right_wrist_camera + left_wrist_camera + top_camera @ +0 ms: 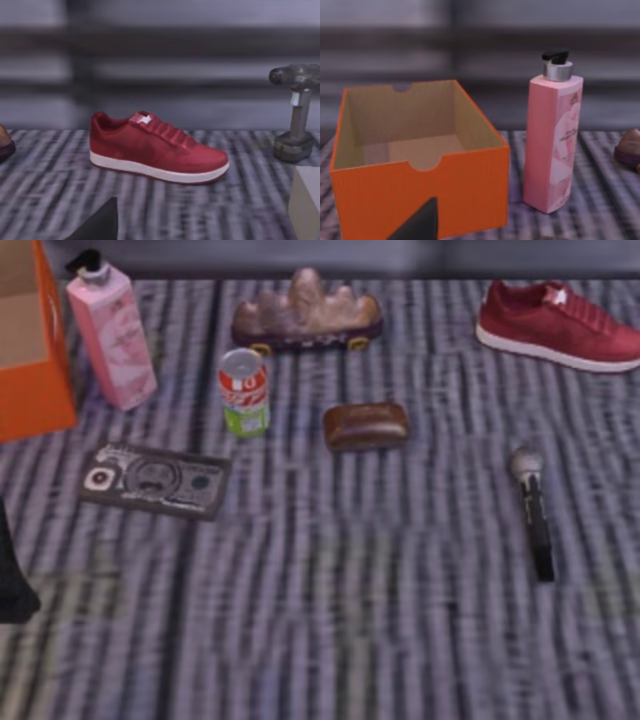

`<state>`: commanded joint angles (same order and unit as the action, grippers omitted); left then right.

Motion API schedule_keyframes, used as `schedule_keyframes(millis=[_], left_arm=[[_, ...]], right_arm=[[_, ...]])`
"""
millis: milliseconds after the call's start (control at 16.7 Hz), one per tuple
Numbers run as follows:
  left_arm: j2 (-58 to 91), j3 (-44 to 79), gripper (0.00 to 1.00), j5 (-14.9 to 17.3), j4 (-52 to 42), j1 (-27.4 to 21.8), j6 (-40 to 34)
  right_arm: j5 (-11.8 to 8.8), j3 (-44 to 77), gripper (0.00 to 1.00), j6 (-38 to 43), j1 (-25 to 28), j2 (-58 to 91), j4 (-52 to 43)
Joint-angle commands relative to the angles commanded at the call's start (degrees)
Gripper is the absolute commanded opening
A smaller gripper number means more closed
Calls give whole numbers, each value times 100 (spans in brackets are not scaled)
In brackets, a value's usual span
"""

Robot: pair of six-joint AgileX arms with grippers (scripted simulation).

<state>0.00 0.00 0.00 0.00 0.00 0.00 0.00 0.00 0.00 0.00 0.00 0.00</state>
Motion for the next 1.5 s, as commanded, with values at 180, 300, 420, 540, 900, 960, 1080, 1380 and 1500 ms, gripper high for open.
schedule_keyframes(millis=[180,300,420,540,900,960,1080,1380,1500], left_arm=[[0,0,100,0,0,0,0],[0,0,100,0,0,0,0],[0,0,100,0,0,0,0],[0,0,100,0,0,0,0],[0,0,100,0,0,0,0],[0,0,100,0,0,0,0],[0,0,100,0,0,0,0],[0,0,100,0,0,0,0],[0,0,100,0,0,0,0]], right_arm=[[-2,55,100,14,17,57,-38],[-3,337,100,87,91,355,-227],[4,820,100,211,208,893,-550],[21,1446,100,376,354,1669,-987],[93,3729,100,987,900,5025,-2713],[104,4122,100,1093,999,5654,-3023],[120,4893,100,1302,1194,6877,-3628],[143,6614,100,1762,1624,9343,-4887],[147,7167,100,1903,1755,10007,-5239]])
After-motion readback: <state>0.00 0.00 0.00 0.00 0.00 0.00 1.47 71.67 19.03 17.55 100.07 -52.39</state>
